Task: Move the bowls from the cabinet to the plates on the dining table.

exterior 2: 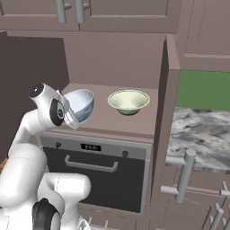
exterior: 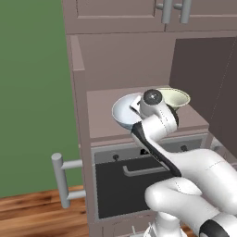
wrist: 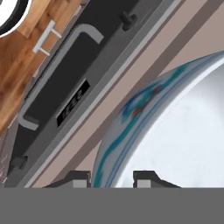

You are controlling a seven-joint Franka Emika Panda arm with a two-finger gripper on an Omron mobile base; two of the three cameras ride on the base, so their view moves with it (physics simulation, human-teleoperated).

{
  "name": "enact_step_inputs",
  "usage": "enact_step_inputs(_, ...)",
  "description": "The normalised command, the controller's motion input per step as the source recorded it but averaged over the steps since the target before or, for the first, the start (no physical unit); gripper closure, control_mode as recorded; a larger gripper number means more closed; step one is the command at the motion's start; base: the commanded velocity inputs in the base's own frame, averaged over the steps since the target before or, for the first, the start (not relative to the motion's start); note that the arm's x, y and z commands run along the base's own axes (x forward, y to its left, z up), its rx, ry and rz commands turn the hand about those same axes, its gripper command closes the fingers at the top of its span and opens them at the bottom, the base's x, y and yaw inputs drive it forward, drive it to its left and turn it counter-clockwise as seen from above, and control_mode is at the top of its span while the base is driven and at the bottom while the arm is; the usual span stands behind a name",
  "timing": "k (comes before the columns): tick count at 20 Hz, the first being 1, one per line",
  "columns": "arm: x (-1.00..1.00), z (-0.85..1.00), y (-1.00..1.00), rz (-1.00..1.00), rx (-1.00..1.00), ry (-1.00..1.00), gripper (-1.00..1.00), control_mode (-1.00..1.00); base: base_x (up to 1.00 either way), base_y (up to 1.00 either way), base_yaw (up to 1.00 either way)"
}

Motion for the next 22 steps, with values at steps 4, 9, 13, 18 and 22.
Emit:
enact_step_inputs(4,-0.22,0.32,-0.05,-0.07,0.00,0.00,1.00,-1.00,0.00,0.00,0.00)
enact_step_inputs(9,-0.12,0.20,-0.01,-0.07,0.00,0.00,1.00,-1.00,0.00,0.00,0.00)
enact_step_inputs(13,-0.15,0.04,-0.02,-0.04,0.00,0.00,1.00,1.00,-0.05,-0.02,-0.01)
enact_step_inputs(18,0.00,0.00,0.00,0.00,0.00,0.00,1.00,1.00,-0.39,-0.03,0.00)
enact_step_inputs(22,0.00,0.00,0.00,0.00,0.00,0.00,1.00,1.00,-0.84,0.00,0.00)
